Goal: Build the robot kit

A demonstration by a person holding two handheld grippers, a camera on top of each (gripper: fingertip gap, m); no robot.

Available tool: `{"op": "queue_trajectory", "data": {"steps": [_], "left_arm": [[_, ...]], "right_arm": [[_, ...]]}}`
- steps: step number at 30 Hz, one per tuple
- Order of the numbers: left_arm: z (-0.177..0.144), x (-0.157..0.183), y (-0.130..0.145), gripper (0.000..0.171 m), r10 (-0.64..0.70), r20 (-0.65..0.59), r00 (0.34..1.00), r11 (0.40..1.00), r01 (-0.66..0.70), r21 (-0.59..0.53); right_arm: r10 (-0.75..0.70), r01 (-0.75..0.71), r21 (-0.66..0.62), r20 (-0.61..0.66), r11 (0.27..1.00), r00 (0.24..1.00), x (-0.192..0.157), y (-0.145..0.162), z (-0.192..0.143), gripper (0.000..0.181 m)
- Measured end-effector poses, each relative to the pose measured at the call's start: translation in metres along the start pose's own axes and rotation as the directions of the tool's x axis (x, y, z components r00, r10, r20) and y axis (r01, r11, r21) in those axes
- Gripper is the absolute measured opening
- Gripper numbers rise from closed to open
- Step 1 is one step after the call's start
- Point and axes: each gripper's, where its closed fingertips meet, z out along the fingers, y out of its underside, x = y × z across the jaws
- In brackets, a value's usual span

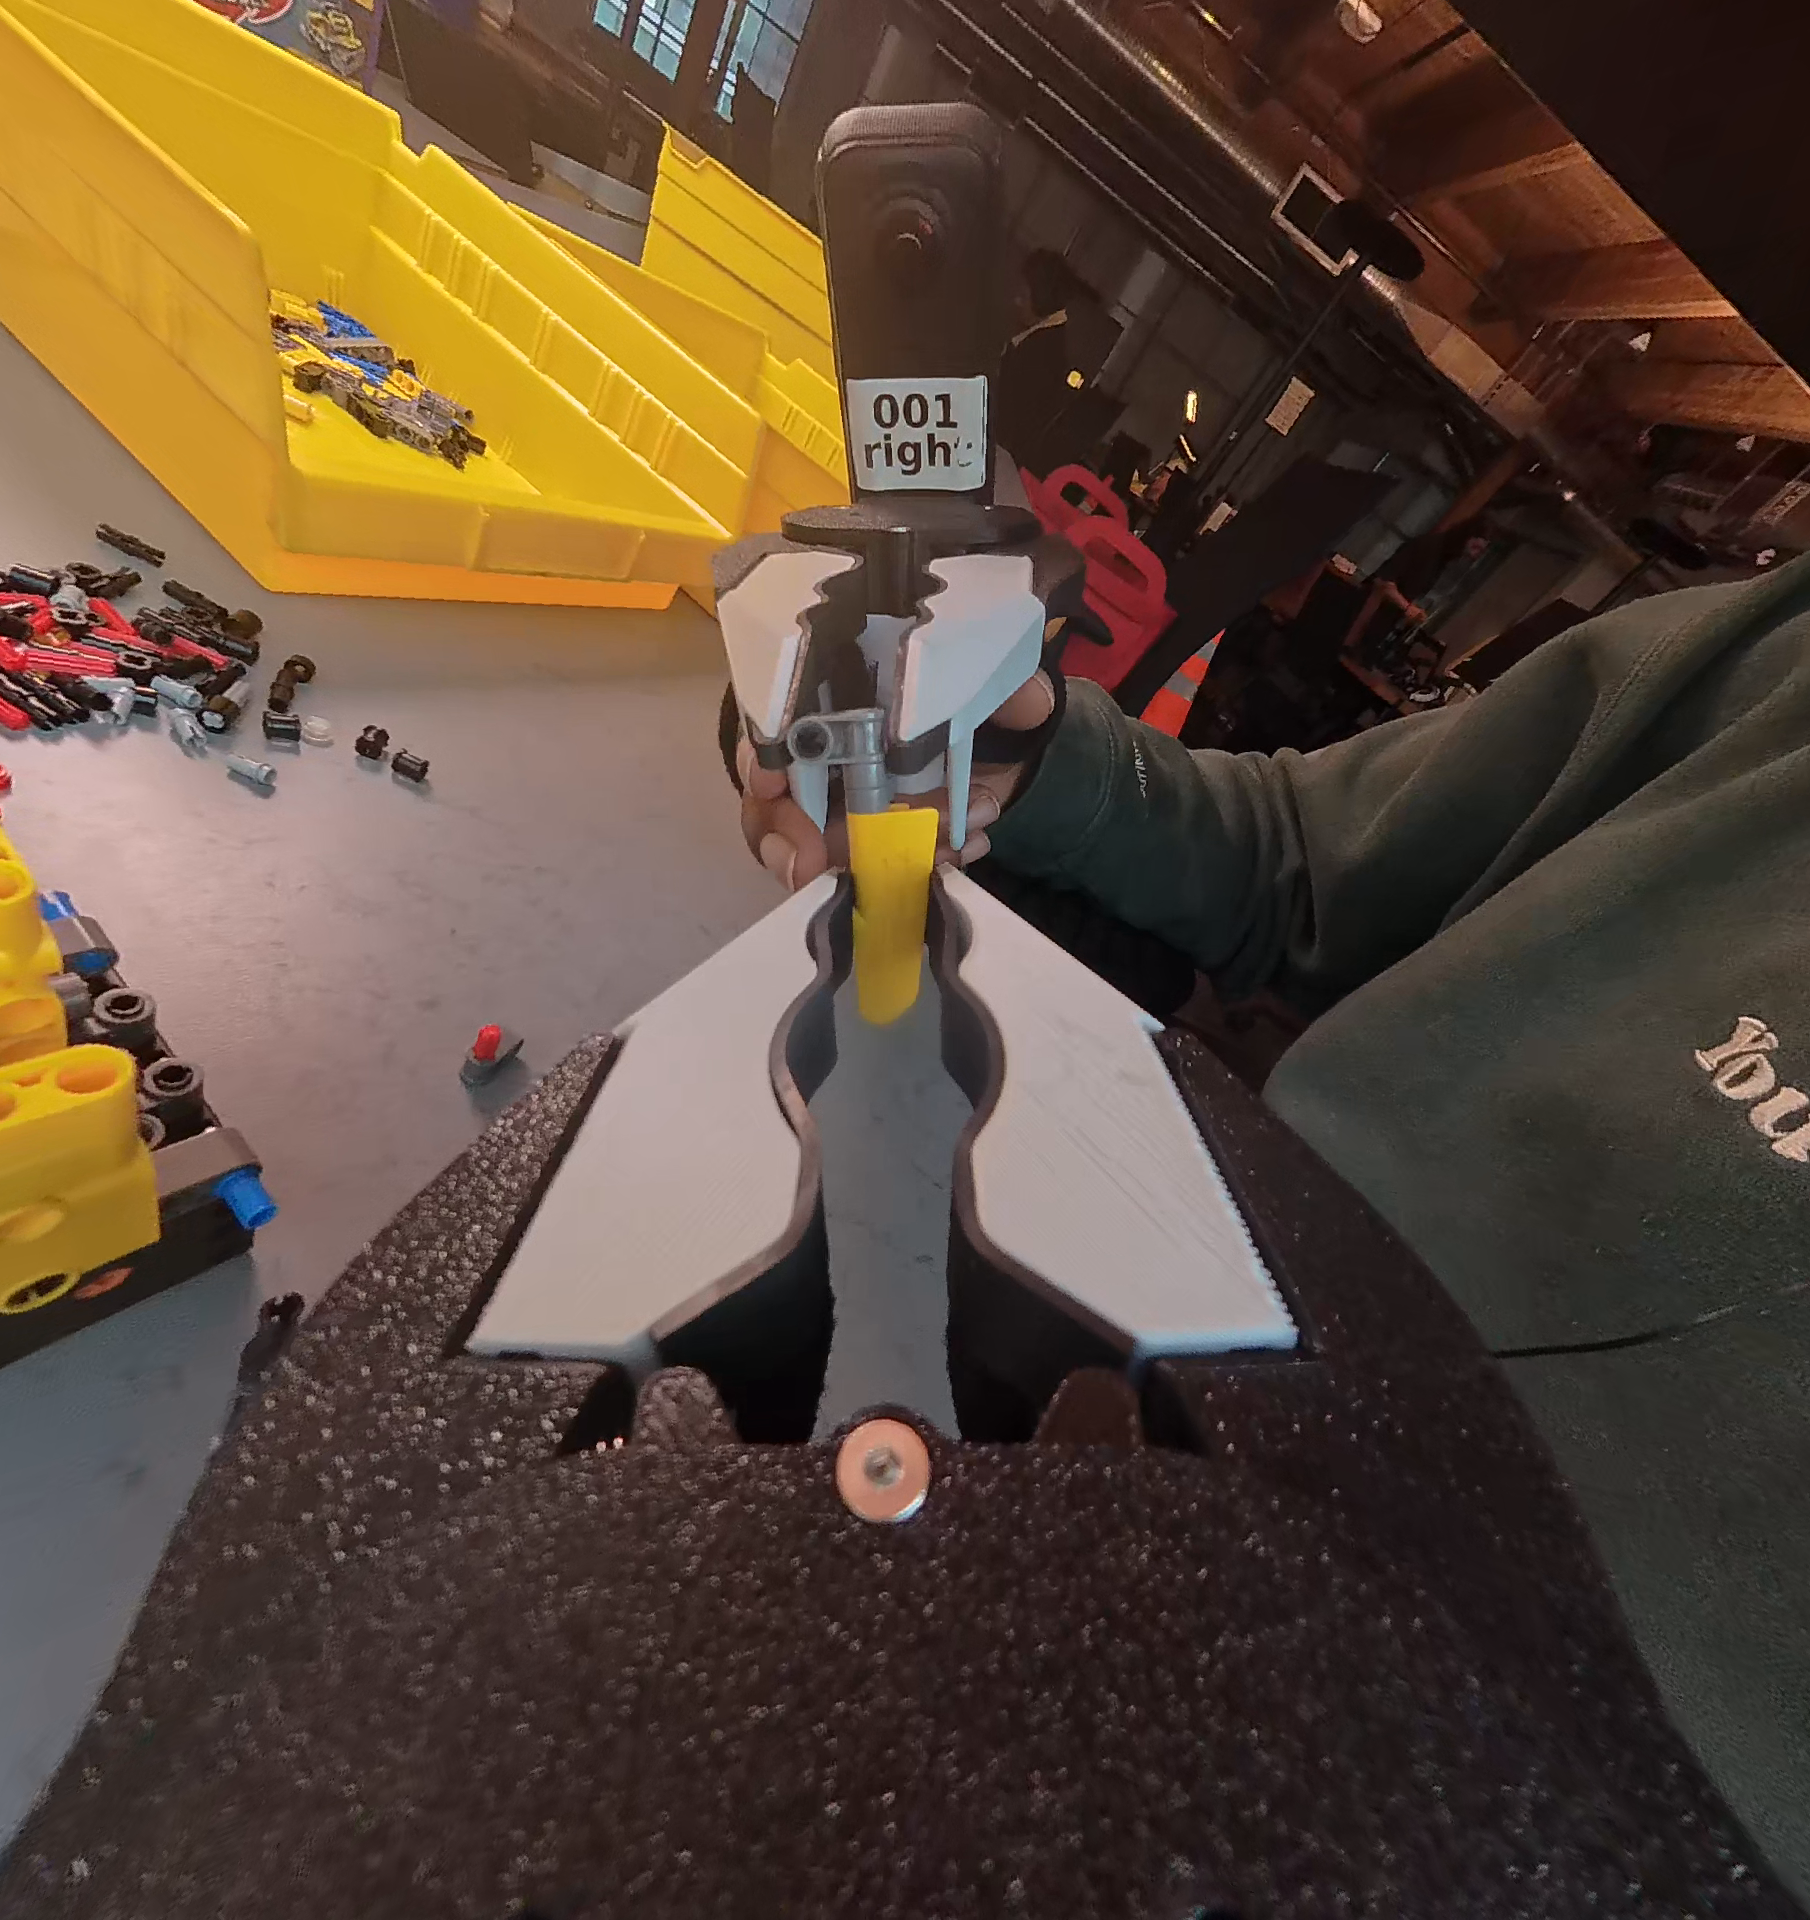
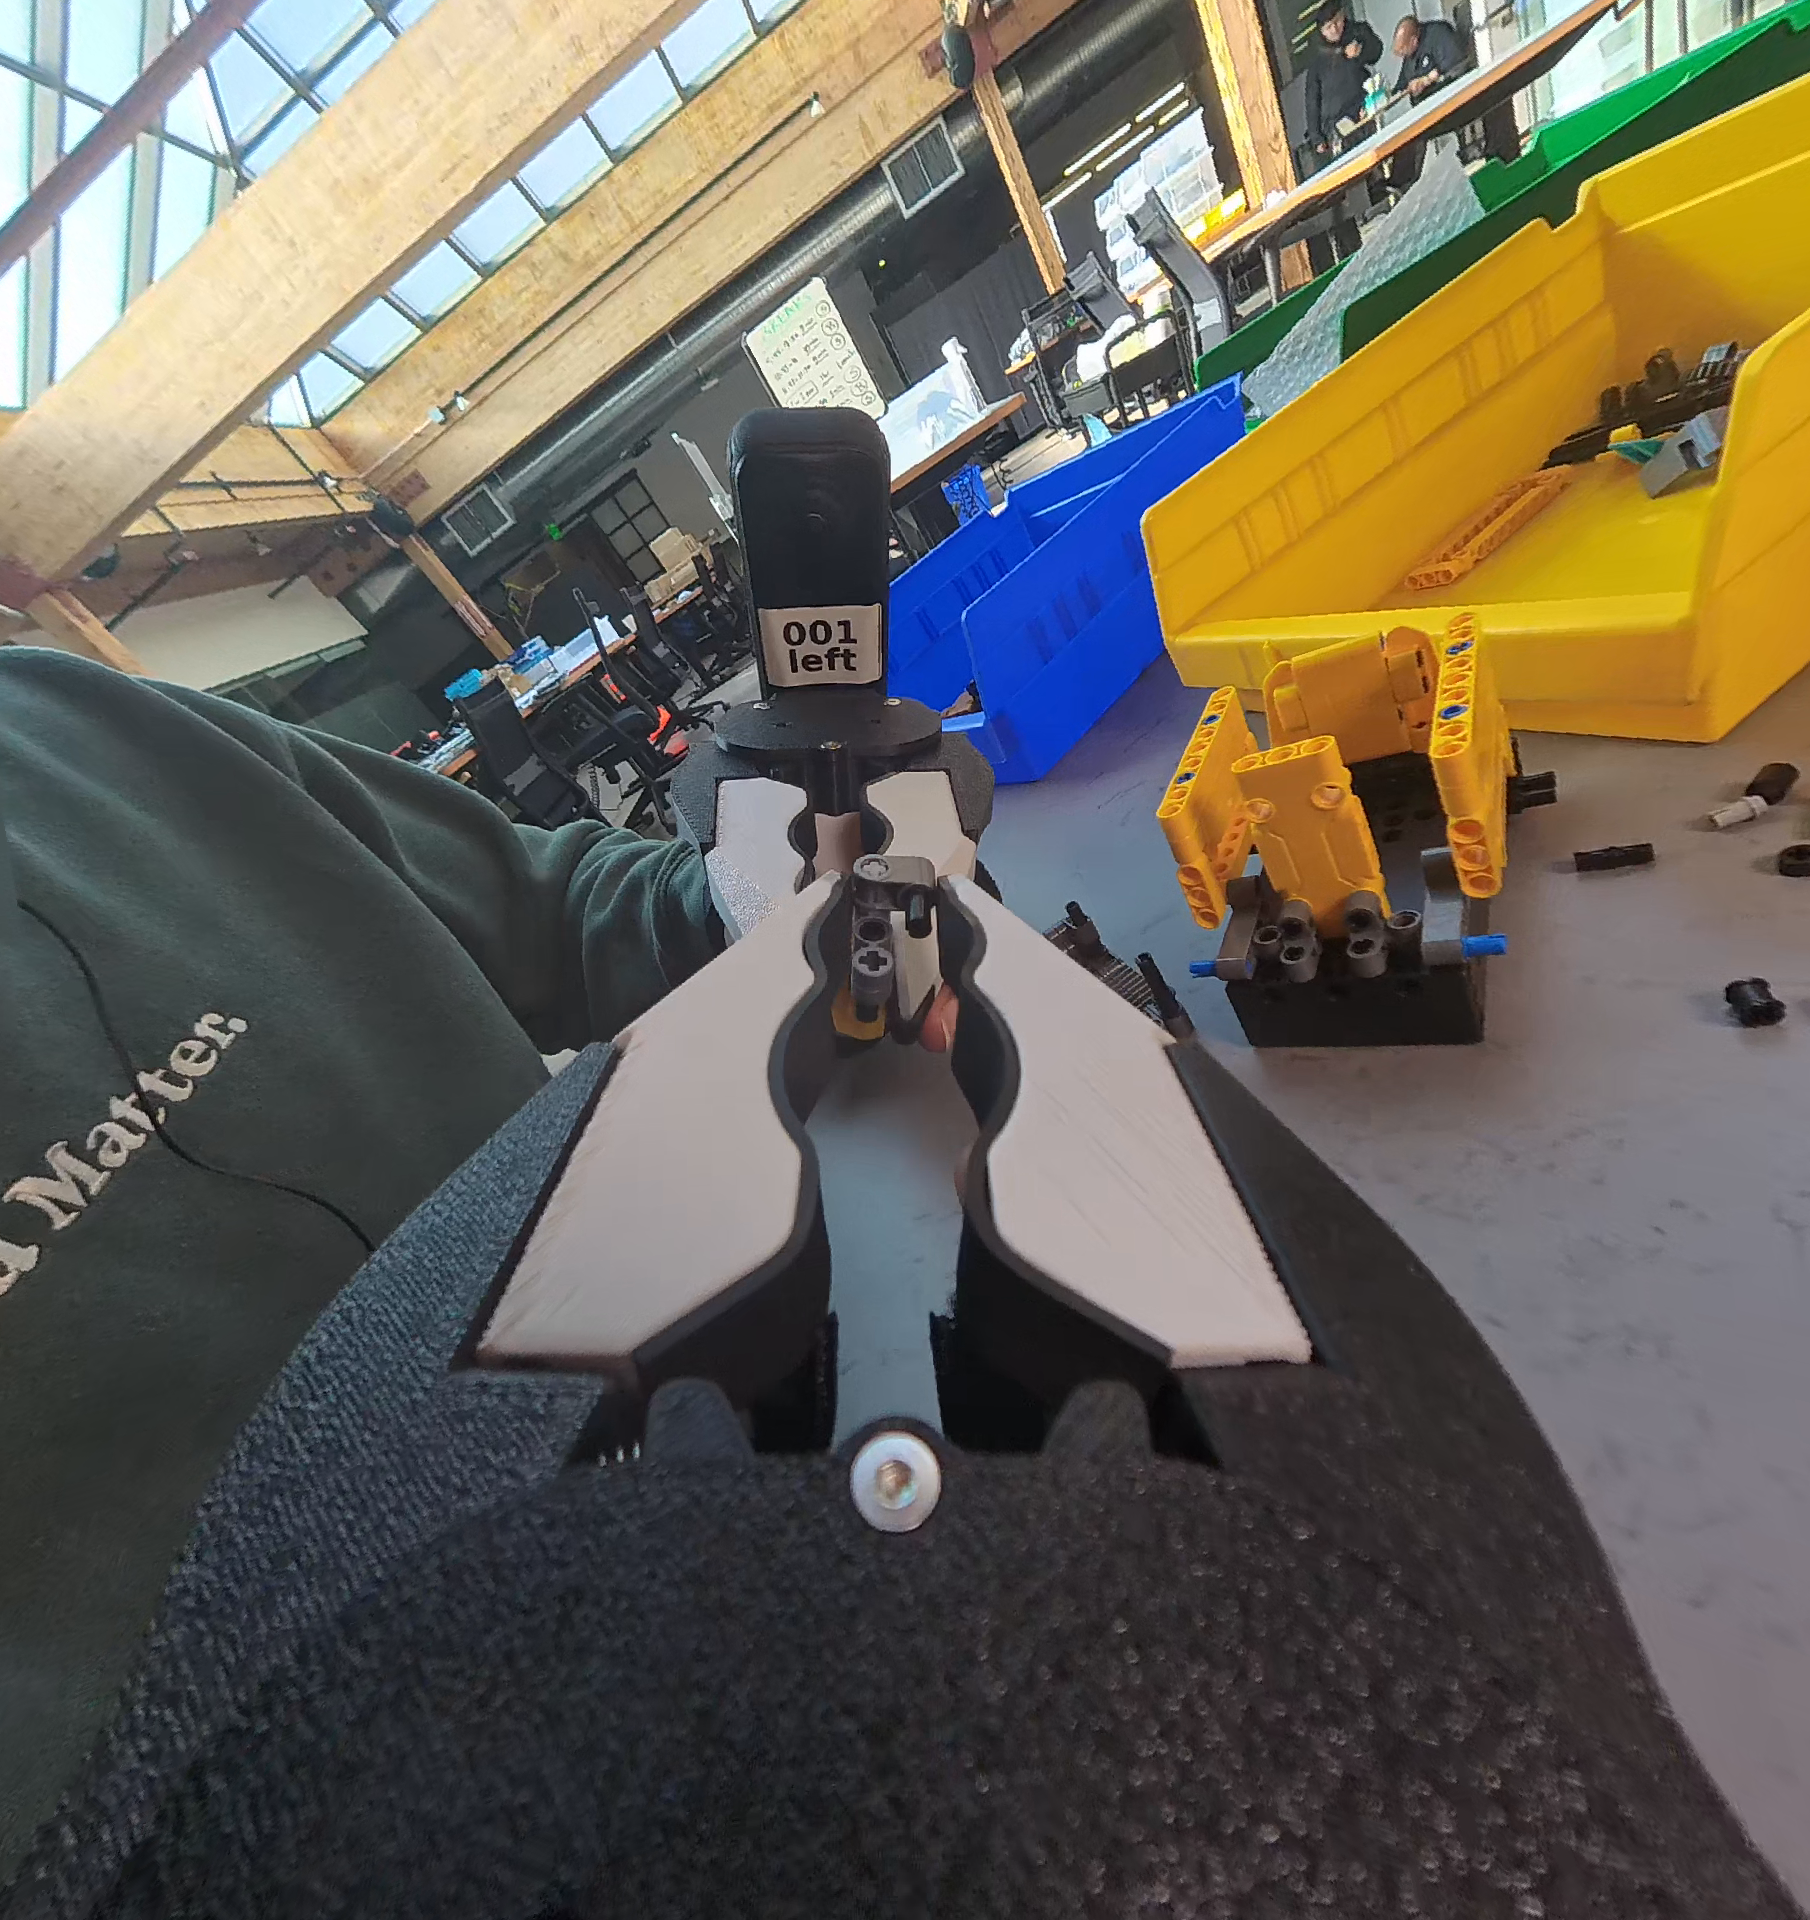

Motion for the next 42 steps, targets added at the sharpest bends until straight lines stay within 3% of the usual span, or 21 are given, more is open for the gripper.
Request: {"op": "queue_trajectory", "data": {"steps": [42], "left_arm": [[-0.007, 0.0, -0.013, 0.014, 0.05, 0.028, 0.998, 0.998, -0.051, 0.044]], "right_arm": [[-0.044, 0.045, 0.046, -0.016, 0.998, 0.999, -0.003, -0.006, 0.004, 0.013]]}}
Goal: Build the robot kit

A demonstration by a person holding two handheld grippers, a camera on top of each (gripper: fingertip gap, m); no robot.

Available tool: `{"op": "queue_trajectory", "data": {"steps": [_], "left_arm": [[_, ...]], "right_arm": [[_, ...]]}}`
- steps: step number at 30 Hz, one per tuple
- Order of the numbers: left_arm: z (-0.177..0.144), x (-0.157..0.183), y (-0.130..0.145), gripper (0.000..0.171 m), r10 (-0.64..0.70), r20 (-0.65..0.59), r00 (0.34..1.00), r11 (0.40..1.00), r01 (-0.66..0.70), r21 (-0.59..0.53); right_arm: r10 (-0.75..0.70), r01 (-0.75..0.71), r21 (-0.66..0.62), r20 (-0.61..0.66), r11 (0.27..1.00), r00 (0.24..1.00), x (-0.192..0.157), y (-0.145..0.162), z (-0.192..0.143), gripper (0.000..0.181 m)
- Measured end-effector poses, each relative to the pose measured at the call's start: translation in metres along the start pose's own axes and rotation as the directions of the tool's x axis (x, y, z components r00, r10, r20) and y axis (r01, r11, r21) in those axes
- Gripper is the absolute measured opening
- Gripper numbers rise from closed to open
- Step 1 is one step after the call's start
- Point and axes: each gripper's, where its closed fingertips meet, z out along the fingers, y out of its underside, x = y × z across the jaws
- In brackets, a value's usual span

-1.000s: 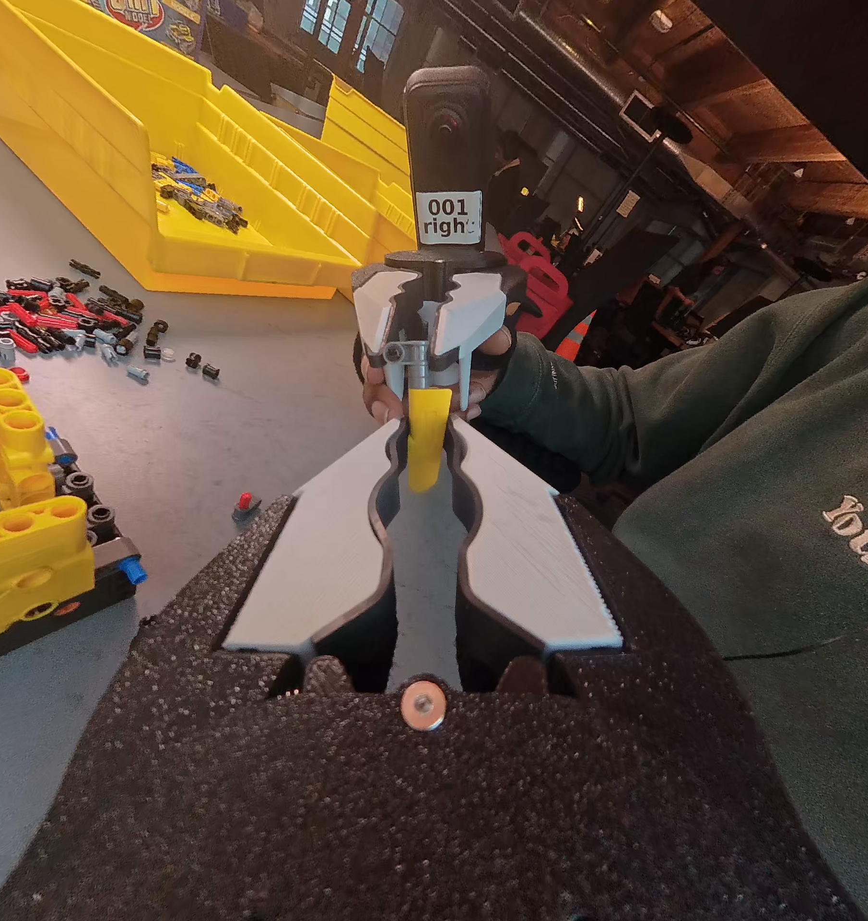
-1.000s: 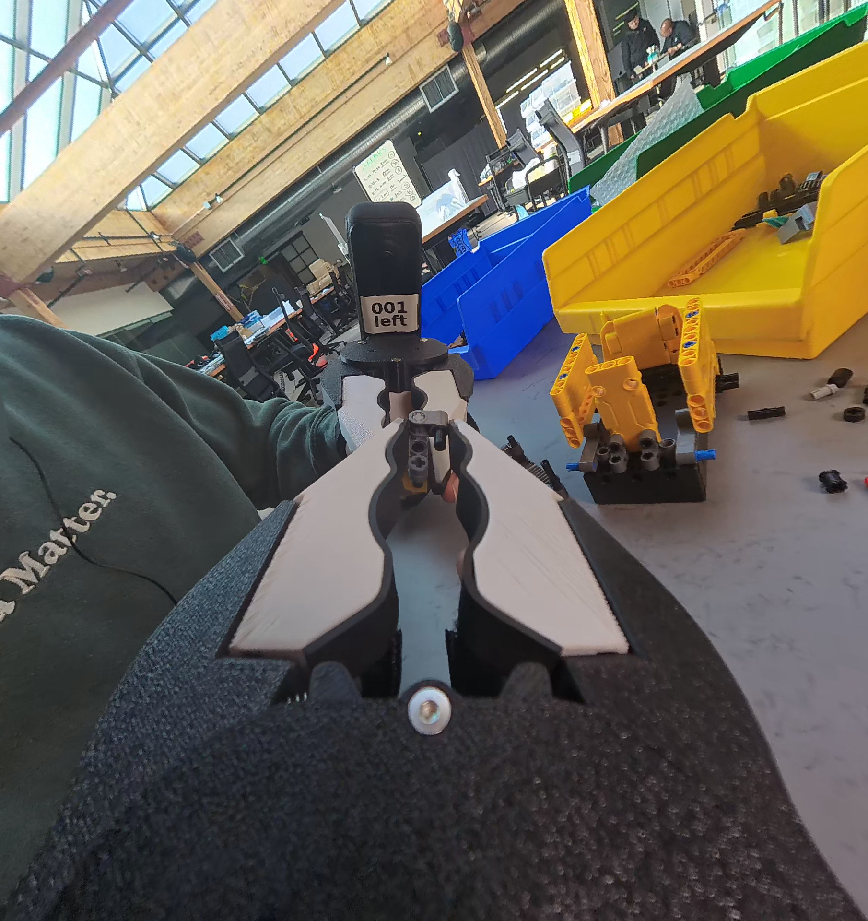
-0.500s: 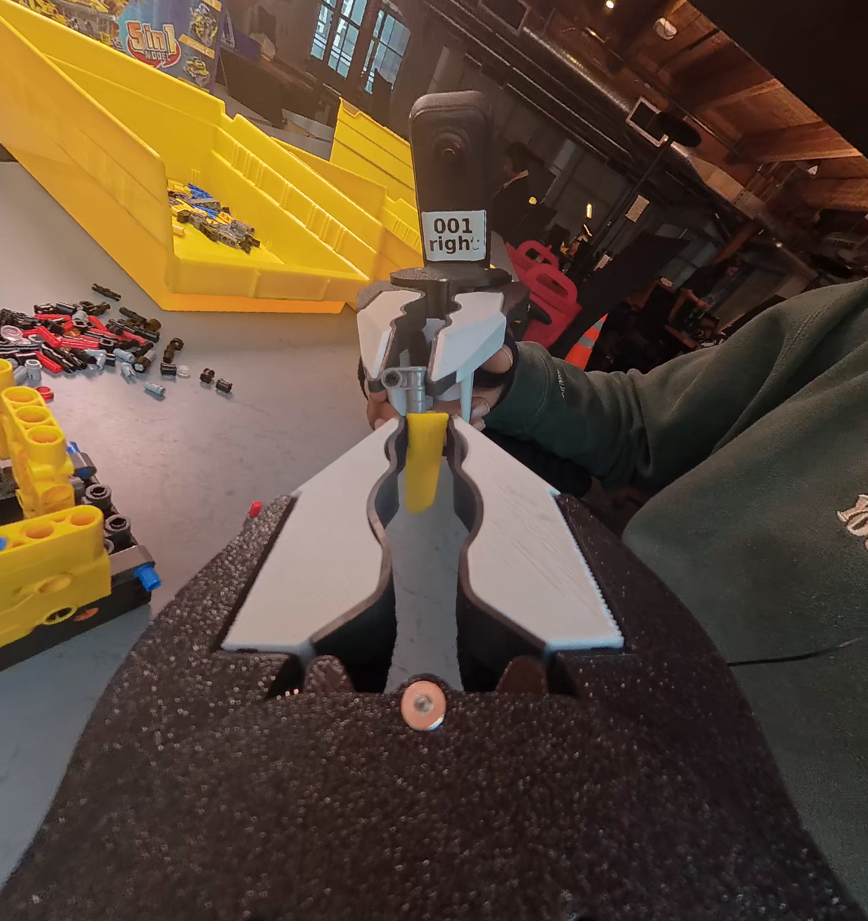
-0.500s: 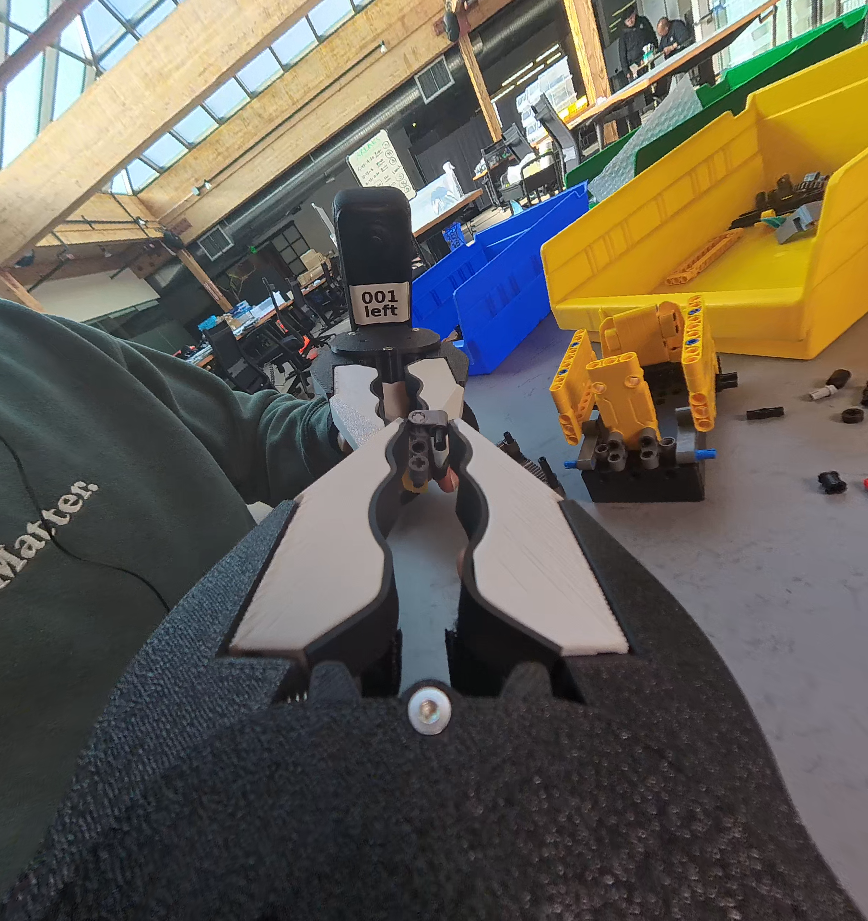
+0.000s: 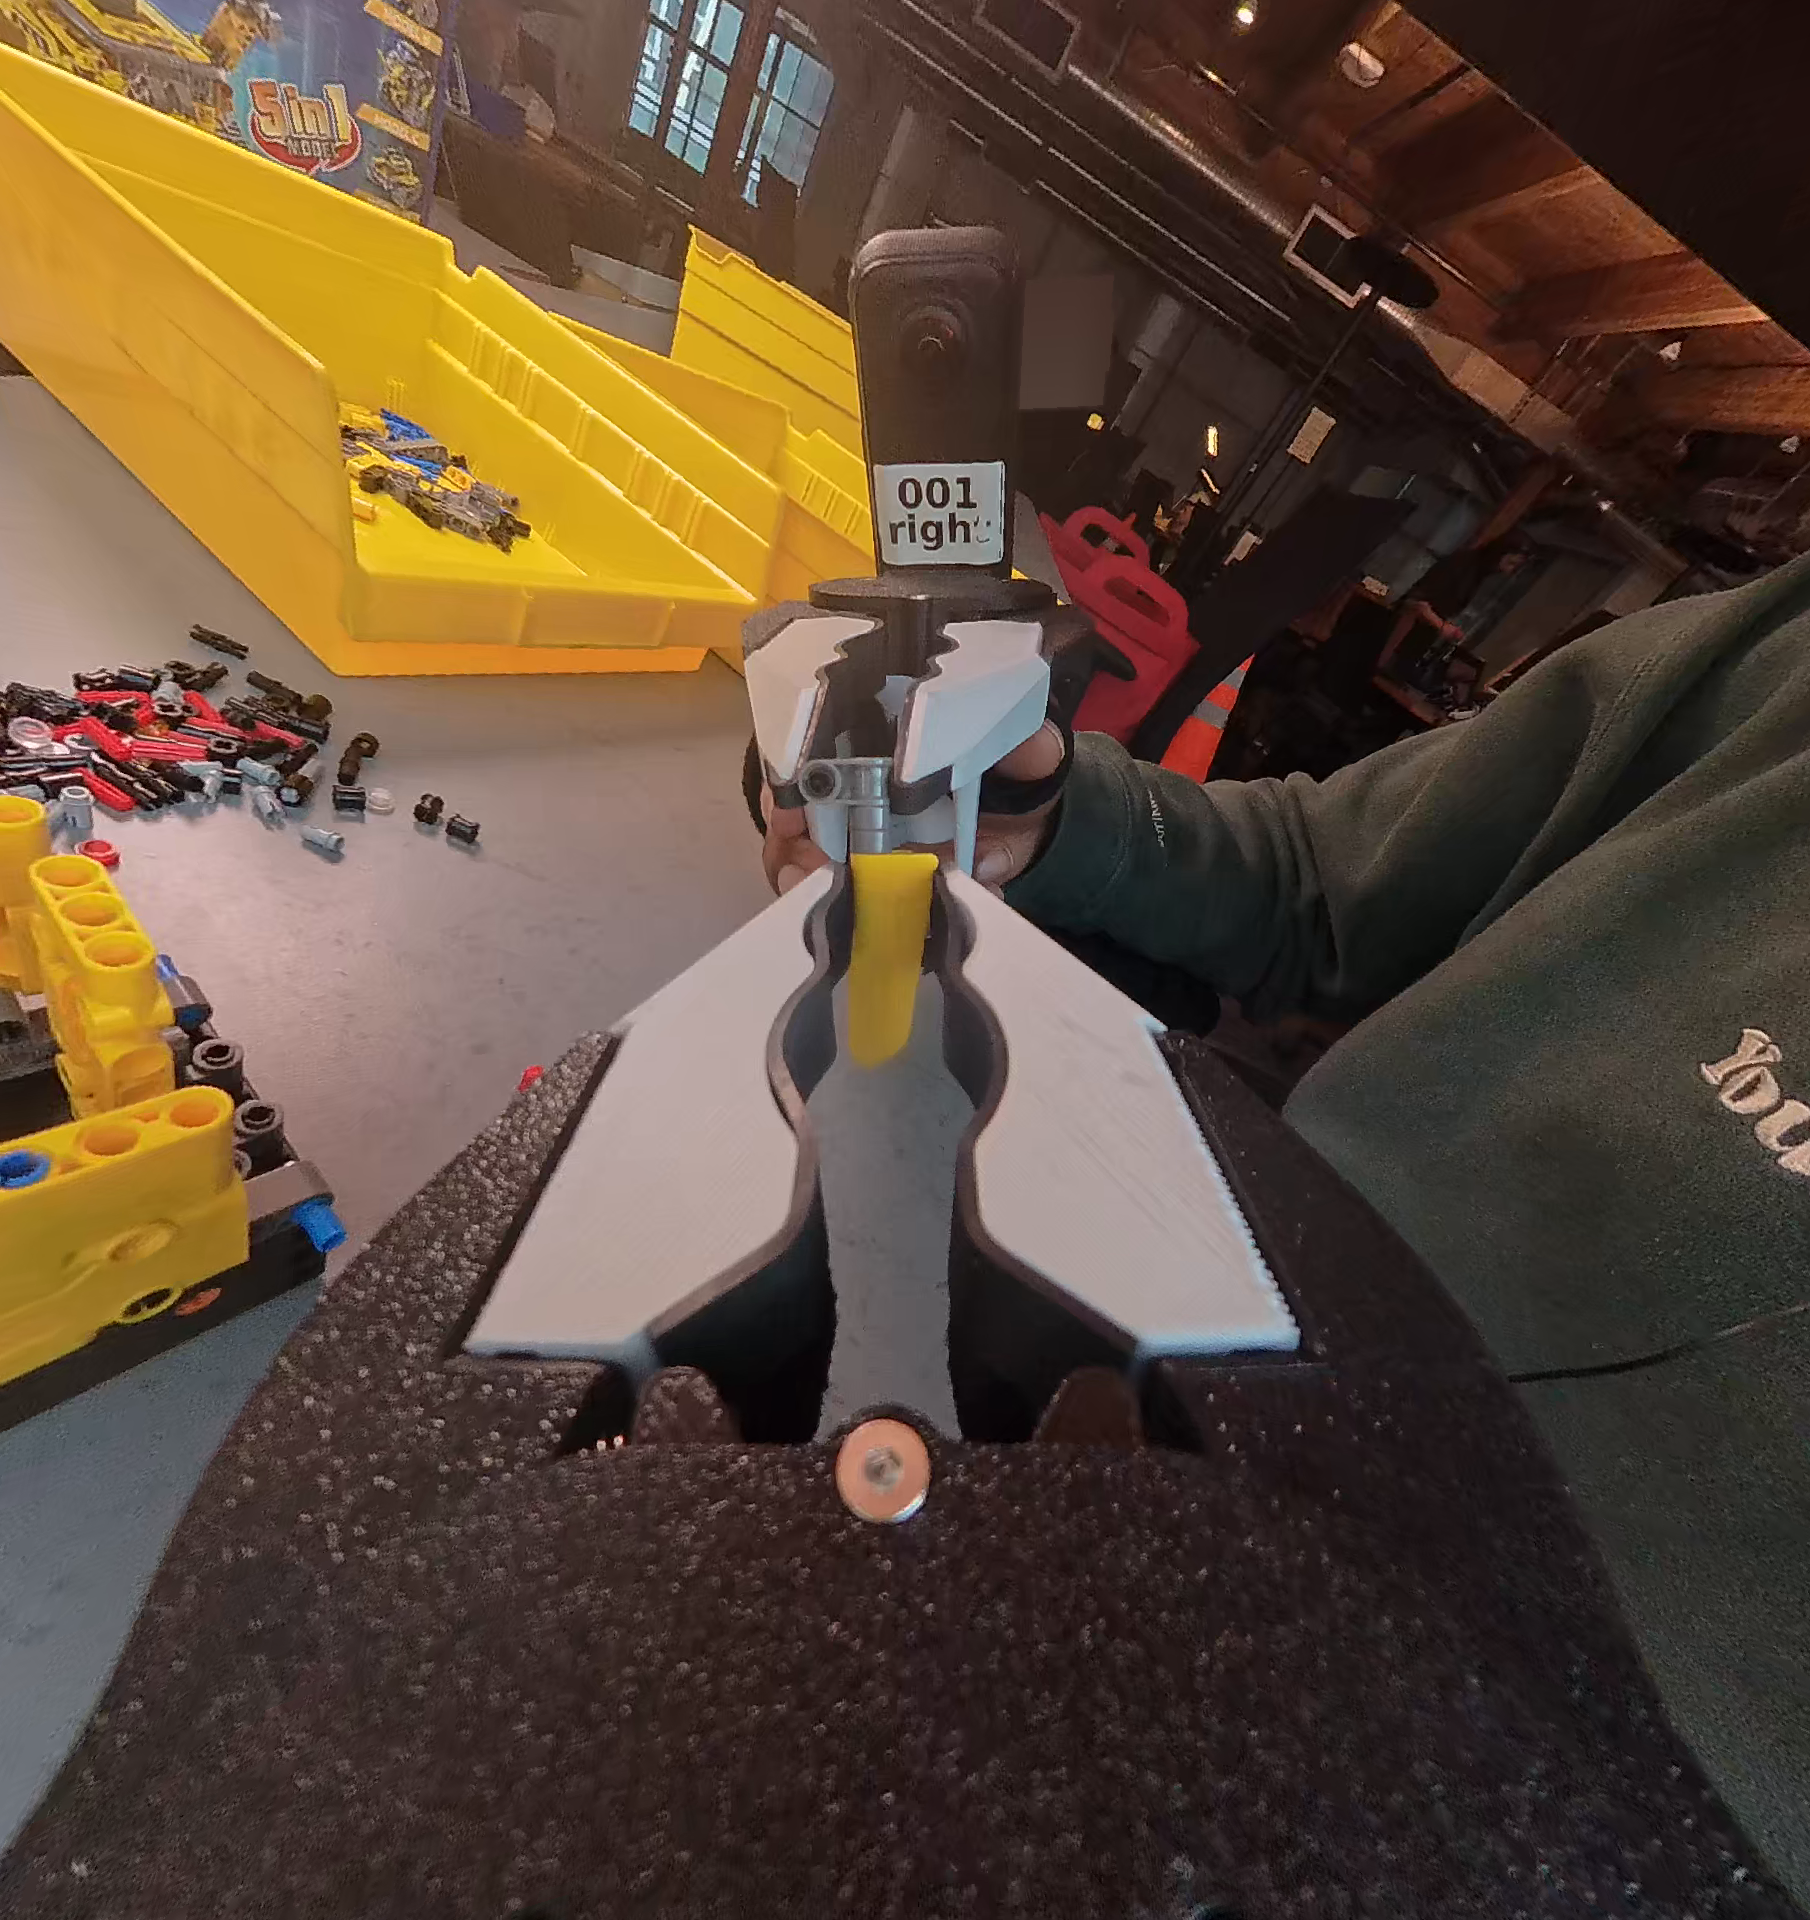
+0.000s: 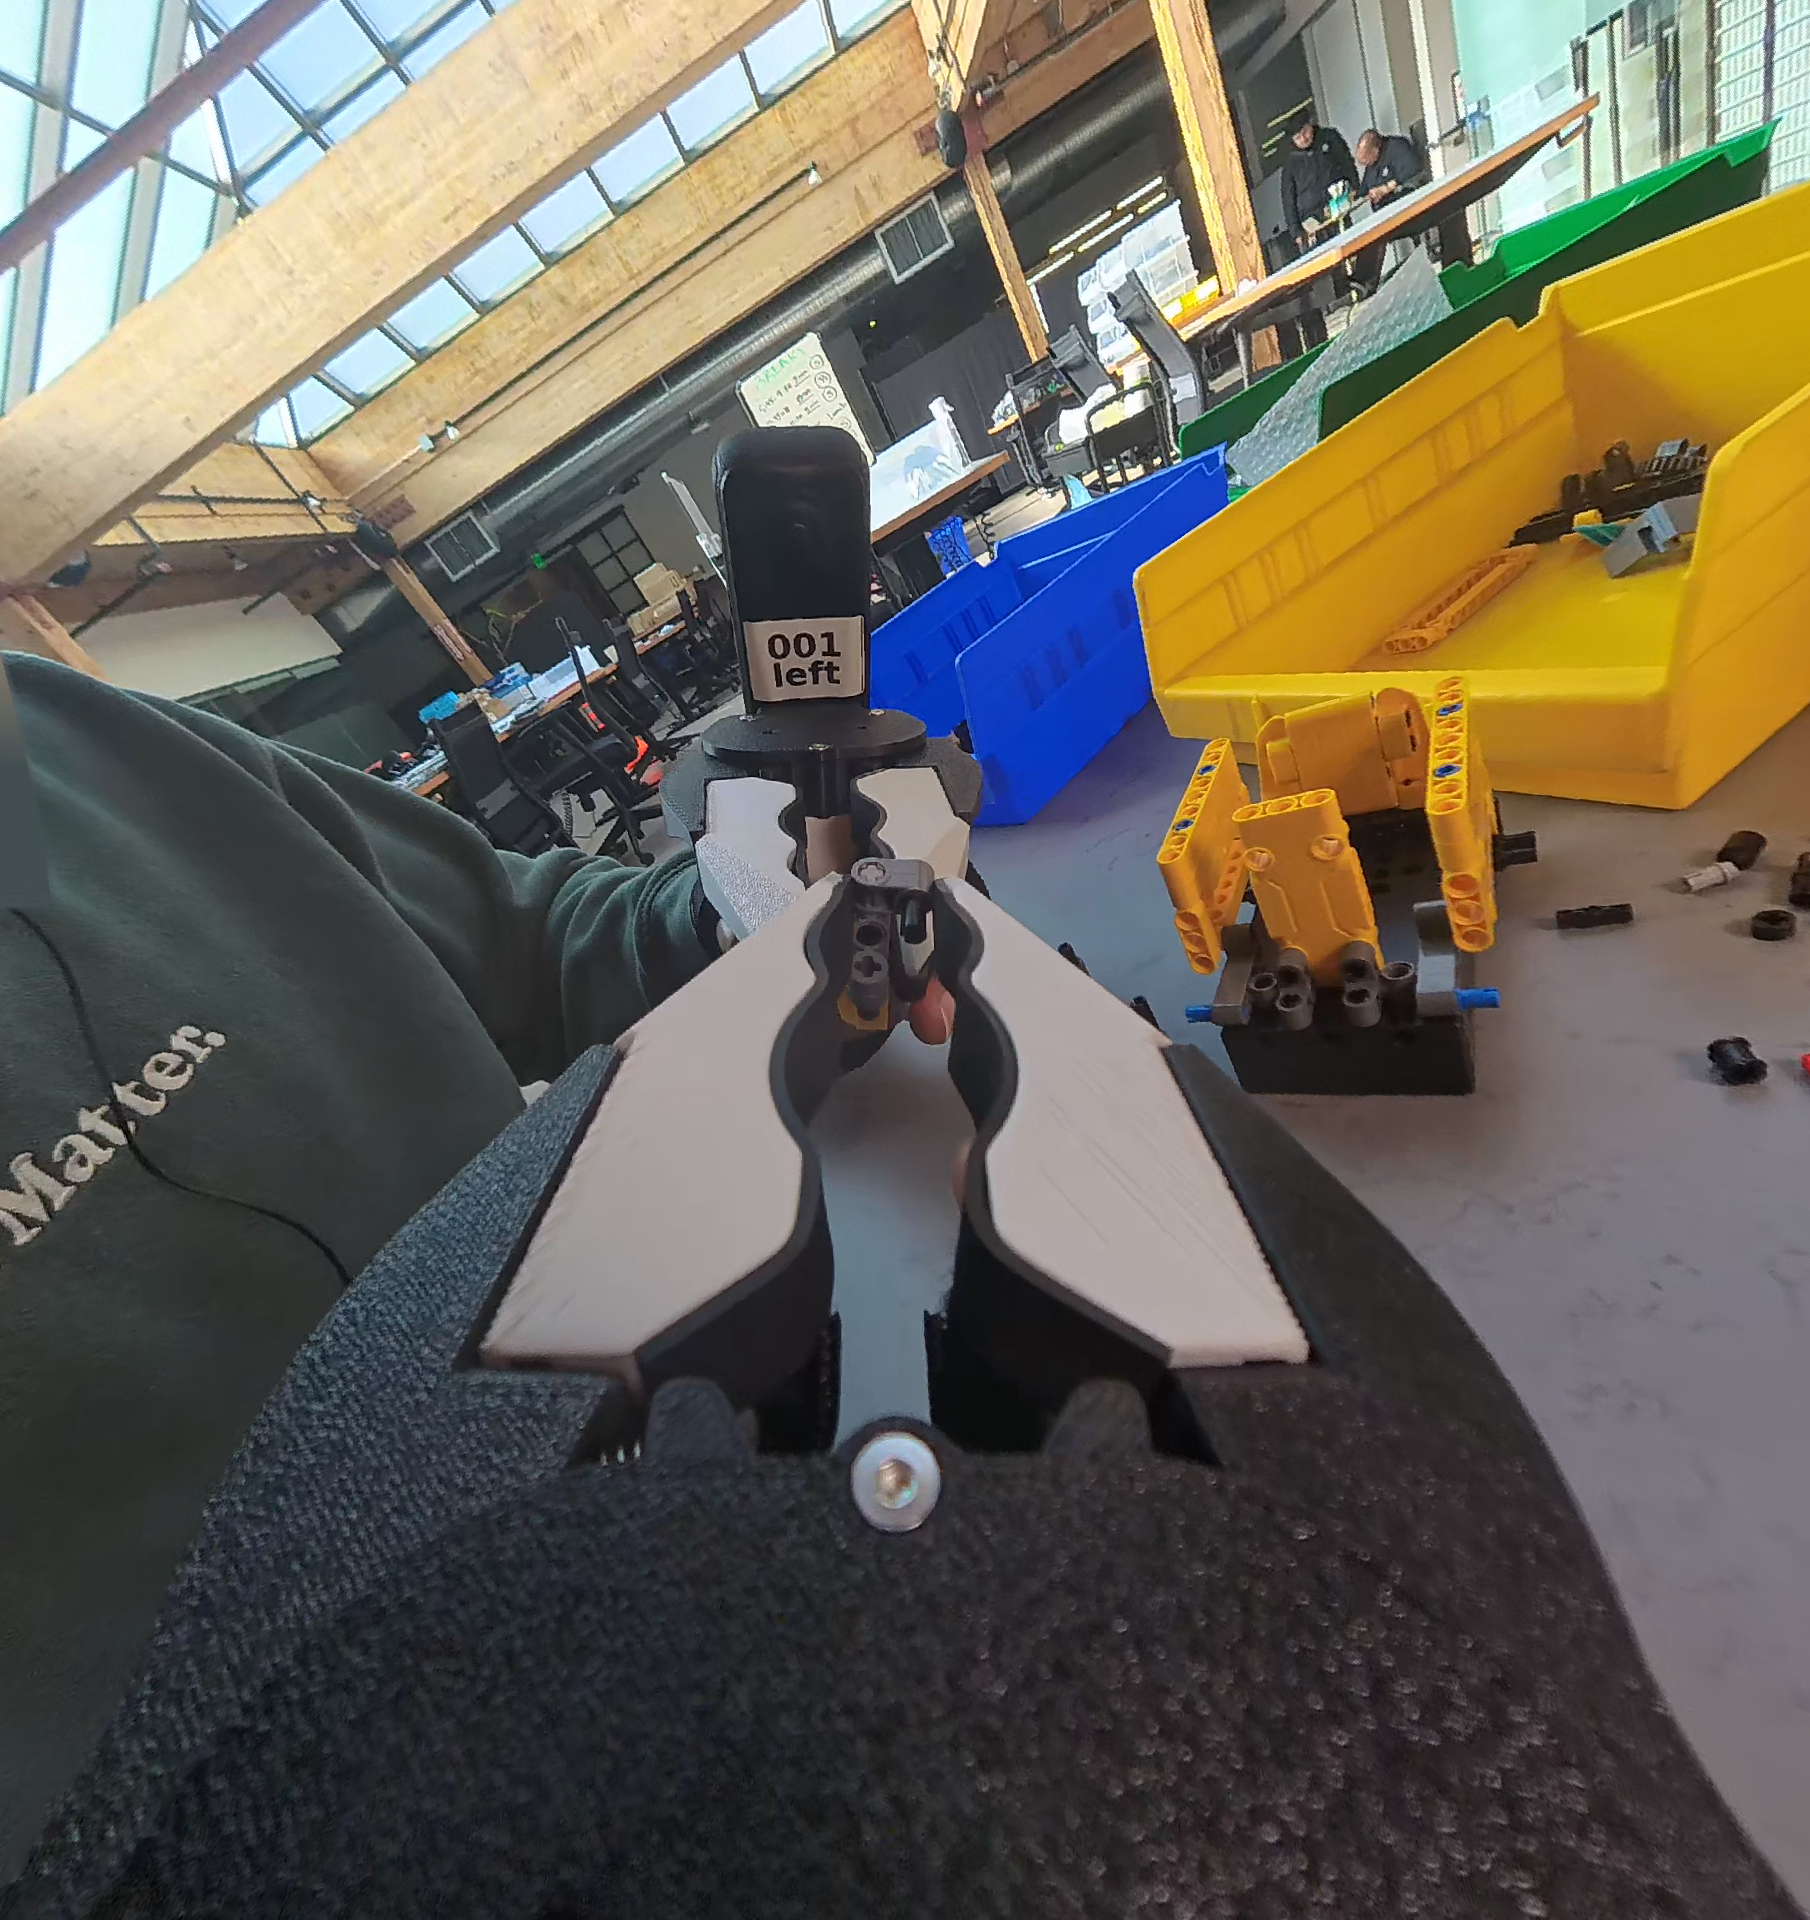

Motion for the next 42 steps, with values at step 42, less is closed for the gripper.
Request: {"op": "queue_trajectory", "data": {"steps": [42], "left_arm": [[-0.007, -0.001, -0.019, 0.012, -0.147, -0.065, 0.987, 0.983, 0.153, 0.104]], "right_arm": [[0.106, -0.105, 0.117, 0.003, 0.988, 0.994, 0.004, -0.016, -0.001, 0.011]]}}
